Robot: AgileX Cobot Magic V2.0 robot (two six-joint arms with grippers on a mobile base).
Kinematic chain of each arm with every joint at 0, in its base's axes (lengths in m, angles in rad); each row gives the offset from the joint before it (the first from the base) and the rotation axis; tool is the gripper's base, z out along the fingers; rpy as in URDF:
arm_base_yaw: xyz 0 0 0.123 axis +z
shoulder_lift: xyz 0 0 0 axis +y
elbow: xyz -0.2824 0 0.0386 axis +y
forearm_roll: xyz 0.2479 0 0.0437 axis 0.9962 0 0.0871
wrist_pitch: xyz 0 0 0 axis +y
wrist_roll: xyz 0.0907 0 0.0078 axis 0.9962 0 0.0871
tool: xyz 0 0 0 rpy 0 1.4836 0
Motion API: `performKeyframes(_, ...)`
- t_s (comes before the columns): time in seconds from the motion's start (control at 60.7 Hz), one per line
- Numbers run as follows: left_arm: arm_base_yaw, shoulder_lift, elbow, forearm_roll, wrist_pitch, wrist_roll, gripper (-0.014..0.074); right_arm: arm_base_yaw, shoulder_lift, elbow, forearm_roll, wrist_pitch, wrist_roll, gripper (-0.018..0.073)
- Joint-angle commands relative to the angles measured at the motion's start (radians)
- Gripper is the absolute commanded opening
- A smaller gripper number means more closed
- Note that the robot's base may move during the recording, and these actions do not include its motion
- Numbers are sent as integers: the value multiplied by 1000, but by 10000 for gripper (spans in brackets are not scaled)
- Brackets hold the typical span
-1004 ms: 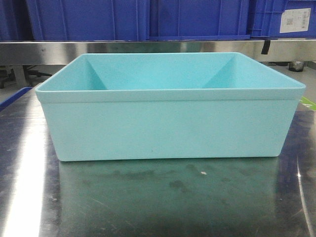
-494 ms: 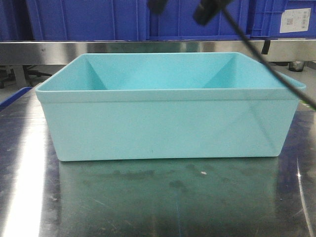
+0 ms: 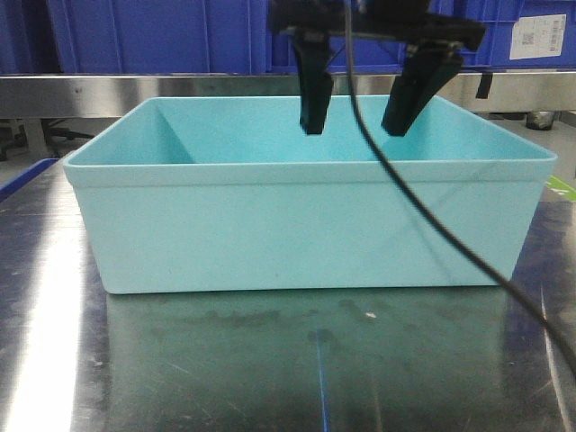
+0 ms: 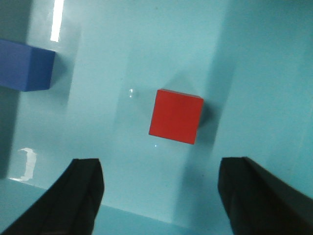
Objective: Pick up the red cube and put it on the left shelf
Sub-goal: 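Lower the open right gripper into the bin around the red cube, then close the right gripper on the red cube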
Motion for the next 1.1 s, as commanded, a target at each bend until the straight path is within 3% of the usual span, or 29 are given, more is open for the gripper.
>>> performKeyframes(0.0, 0, -16, 23, -5, -88, -1, 102, 3, -25, -35, -10, -41, 12, 594)
performKeyframes(0.576, 0, -16, 23, -5, -88, -1, 102, 2, 113, -35, -53, -119, 12, 584)
performKeyframes(0.708, 0, -16, 23, -5, -88, -1, 102, 2, 129, -35, -56, -125, 12, 499)
performKeyframes(0.955, 0, -16, 23, -5, -88, -1, 102, 2, 129, -35, -59, -128, 12, 252)
performKeyframes(1.087, 0, -16, 23, -5, -88, -1, 102, 2, 107, -35, -59, -127, 12, 226)
